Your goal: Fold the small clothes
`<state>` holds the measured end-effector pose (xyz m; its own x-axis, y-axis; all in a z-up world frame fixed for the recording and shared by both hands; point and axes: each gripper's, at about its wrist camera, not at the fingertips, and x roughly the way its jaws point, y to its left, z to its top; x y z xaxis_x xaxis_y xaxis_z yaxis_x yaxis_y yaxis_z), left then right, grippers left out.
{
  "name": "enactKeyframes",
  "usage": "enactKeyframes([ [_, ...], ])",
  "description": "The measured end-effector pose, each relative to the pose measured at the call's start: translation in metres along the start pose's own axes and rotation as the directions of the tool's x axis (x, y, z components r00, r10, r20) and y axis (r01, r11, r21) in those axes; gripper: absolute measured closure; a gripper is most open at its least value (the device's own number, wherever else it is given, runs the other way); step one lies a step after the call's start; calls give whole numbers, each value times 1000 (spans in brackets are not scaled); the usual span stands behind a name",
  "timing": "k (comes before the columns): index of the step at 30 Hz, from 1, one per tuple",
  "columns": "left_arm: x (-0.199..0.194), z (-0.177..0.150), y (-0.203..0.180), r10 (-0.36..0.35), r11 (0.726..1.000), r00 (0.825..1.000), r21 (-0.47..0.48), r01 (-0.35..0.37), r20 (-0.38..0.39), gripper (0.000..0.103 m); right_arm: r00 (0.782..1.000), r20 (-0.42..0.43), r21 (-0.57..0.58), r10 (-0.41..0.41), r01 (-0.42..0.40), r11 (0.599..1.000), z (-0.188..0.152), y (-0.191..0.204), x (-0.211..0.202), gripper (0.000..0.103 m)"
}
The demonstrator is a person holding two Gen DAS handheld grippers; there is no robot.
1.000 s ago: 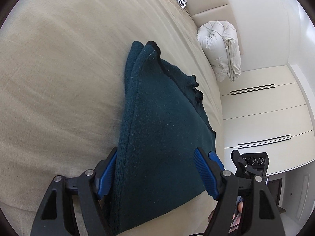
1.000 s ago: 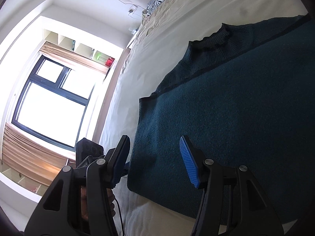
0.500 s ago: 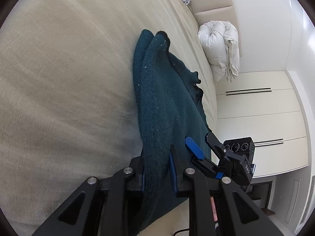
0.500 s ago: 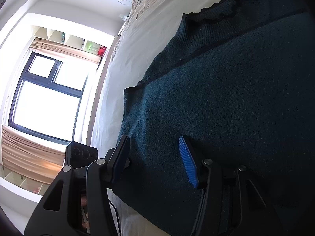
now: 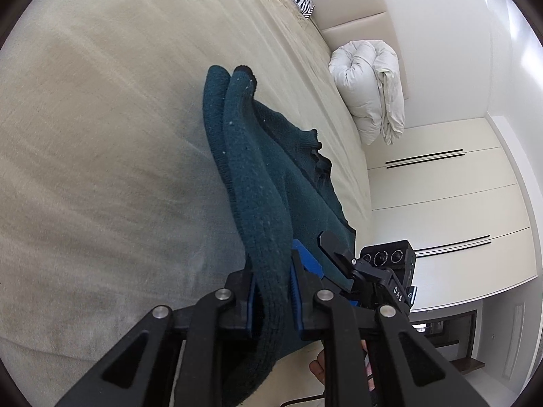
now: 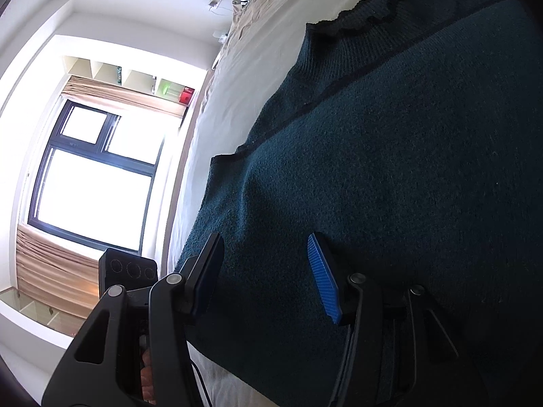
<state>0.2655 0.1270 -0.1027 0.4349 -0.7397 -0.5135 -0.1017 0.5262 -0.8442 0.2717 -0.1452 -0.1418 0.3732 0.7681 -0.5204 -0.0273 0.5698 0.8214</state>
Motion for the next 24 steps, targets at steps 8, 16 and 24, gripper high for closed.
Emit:
enactKeyframes([
  [8,-1,-1,-54,15,993,1000,116,-15,2,85,987,105,141,120,-134,981,15,-20,-53,38],
  [16,55,-18,-132,-4,970,999,241,16,-53,85,968,183,229,171,-211,950,41,-70,-129,30],
  [24,161,-56,-183,-11,944,983,321,71,-184,85,951,235,268,200,-261,927,53,-112,-174,29],
])
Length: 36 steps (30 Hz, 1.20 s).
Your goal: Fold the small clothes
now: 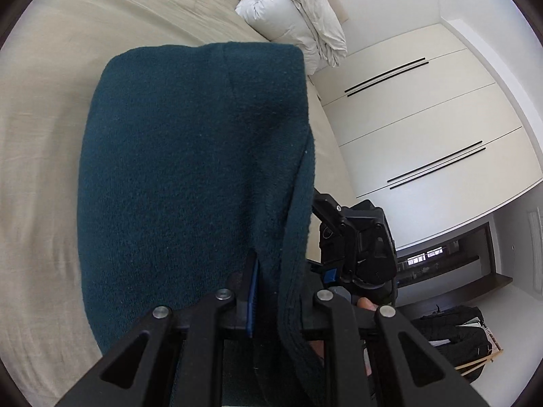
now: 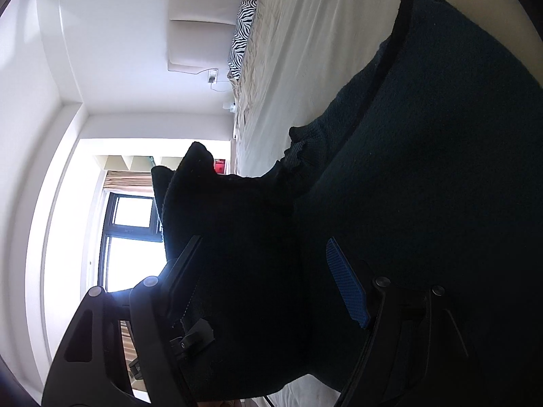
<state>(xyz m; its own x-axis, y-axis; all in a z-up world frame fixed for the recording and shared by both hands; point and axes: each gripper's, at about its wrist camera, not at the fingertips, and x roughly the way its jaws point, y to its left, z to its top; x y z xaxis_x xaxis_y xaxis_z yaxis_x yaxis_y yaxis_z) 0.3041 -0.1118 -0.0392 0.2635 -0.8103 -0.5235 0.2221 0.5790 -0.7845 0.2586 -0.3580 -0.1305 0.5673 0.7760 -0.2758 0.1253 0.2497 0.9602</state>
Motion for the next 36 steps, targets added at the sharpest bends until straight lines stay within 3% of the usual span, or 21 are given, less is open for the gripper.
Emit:
enactKeyframes([
  [4,40,-6,3,20,1000,999,-9,-21,-46,78,1000,9,23,-2,2,1000,10,-10,-5,29],
  [7,38,-14,4,-25,1000,998,-15,24,-50,50,1000,-1,34,-28,28,999,12,-15,-3,29],
  [8,32,-16,2,-23,1000,999,3,24,-42,36,999,-6,34,-31,32,999,13,-16,-2,29],
  [9,24,-18,0,-19,999,999,29,20,-27,33,999,-9,35,-36,37,999,14,-16,-1,29],
  [12,-2,-23,4,-19,998,1000,60,18,9,33,998,-24,29,-64,65,997,18,-14,5,29],
  [14,-17,-24,14,-5,999,999,51,3,38,33,990,-52,-13,-130,130,991,19,-8,12,29],
  [17,-37,-30,31,13,999,998,33,-15,65,33,957,-101,-112,-271,260,959,18,5,29,32],
  [20,-41,-30,39,12,1000,997,8,-12,73,33,902,-114,-250,-417,380,890,13,20,48,51],
  [22,-40,-30,39,11,1000,997,6,-12,76,33,866,-108,-295,-489,442,847,10,23,53,80],
  [24,-39,-30,39,6,1000,997,3,-6,71,33,850,-91,-314,-518,469,825,11,25,51,87],
  [30,-32,-27,37,-8,1000,998,16,7,64,33,848,-5,-356,-530,494,793,23,45,23,90],
  [36,-23,-26,26,-7,999,999,51,4,49,33,857,42,-365,-514,492,790,24,47,-20,90],
])
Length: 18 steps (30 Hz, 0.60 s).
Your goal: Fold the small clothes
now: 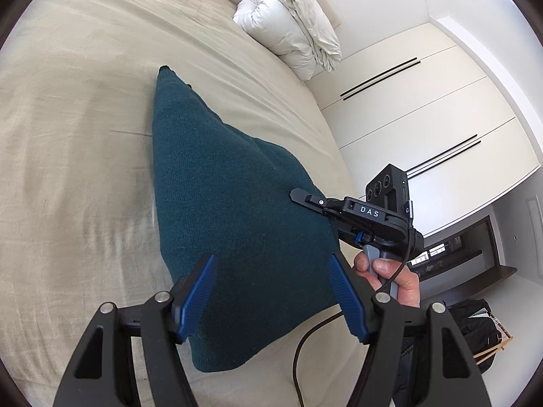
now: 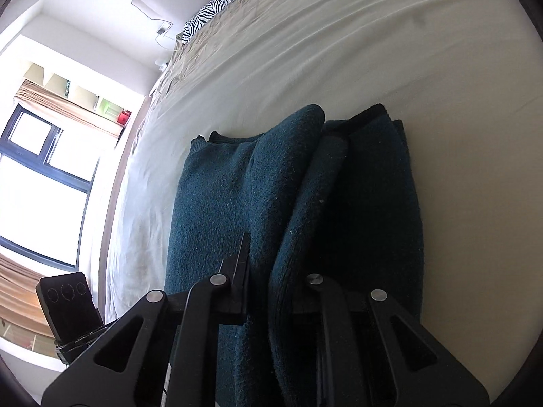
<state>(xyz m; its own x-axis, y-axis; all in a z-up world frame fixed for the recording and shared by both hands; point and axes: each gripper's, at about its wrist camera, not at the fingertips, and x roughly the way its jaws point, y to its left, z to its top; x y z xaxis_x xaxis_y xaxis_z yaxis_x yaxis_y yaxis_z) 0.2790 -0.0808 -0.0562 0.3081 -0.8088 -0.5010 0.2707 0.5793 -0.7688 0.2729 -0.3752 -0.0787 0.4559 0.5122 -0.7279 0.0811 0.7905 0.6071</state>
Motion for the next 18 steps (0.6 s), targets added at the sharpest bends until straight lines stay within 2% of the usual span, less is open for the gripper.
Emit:
enactKeyframes([
  [4,5,-8,-6,15,999,1000,35,-14,-21,33,999,29,14,-19,18,1000,-3,-25,-9,90],
  [6,13,-9,-10,24,999,999,48,-23,-34,33,999,10,71,-35,34,997,-8,-43,-6,90],
  [10,26,-9,-13,50,996,997,71,-46,-52,33,998,20,154,54,-57,986,-15,-69,0,90],
  [13,31,-11,-15,75,993,996,99,-69,-53,33,997,12,194,72,-73,978,-18,-67,-3,87],
  [18,36,-17,-24,122,978,992,173,-113,-42,33,998,29,175,56,-61,983,-40,-60,-27,83],
])
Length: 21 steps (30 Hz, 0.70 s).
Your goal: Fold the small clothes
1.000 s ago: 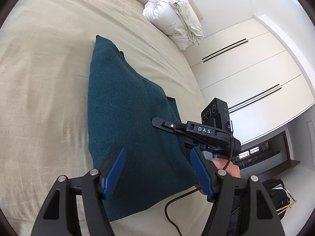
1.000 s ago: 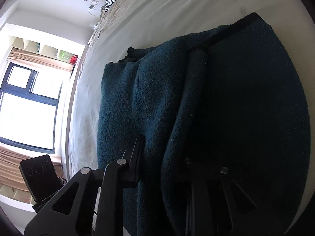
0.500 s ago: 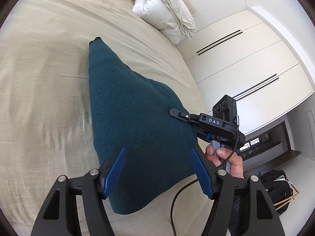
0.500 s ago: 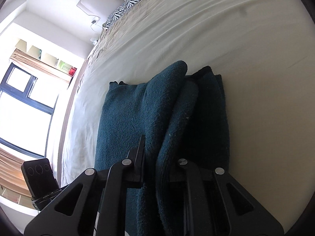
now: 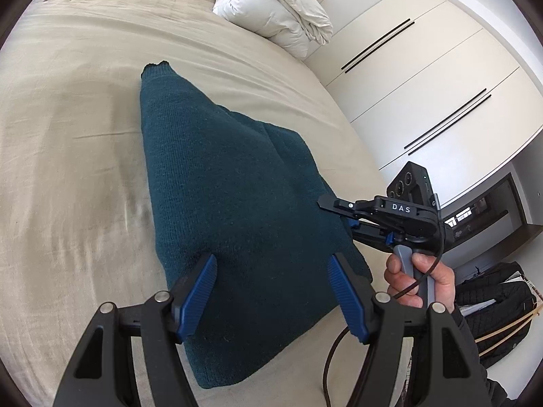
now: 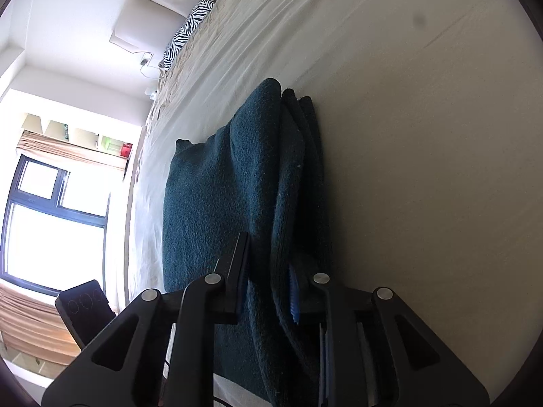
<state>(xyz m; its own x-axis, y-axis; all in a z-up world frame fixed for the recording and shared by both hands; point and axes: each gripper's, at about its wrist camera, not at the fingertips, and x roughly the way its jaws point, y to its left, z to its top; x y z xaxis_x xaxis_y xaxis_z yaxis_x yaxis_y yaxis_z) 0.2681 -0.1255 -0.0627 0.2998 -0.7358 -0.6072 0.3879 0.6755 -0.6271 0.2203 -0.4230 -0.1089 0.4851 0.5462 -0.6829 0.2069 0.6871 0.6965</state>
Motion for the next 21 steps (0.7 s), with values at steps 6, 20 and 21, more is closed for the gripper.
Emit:
enactKeyframes([
  [6,14,-9,-11,69,994,997,93,-66,-38,33,997,-14,-73,-73,72,995,-40,3,-17,82],
  [20,15,-24,0,91,991,994,107,-85,-54,37,999,44,-3,-23,23,1000,-42,-31,-19,83],
  [21,9,-19,-1,89,991,995,106,-84,-42,37,998,51,-3,-44,45,999,-42,-28,-26,83],
])
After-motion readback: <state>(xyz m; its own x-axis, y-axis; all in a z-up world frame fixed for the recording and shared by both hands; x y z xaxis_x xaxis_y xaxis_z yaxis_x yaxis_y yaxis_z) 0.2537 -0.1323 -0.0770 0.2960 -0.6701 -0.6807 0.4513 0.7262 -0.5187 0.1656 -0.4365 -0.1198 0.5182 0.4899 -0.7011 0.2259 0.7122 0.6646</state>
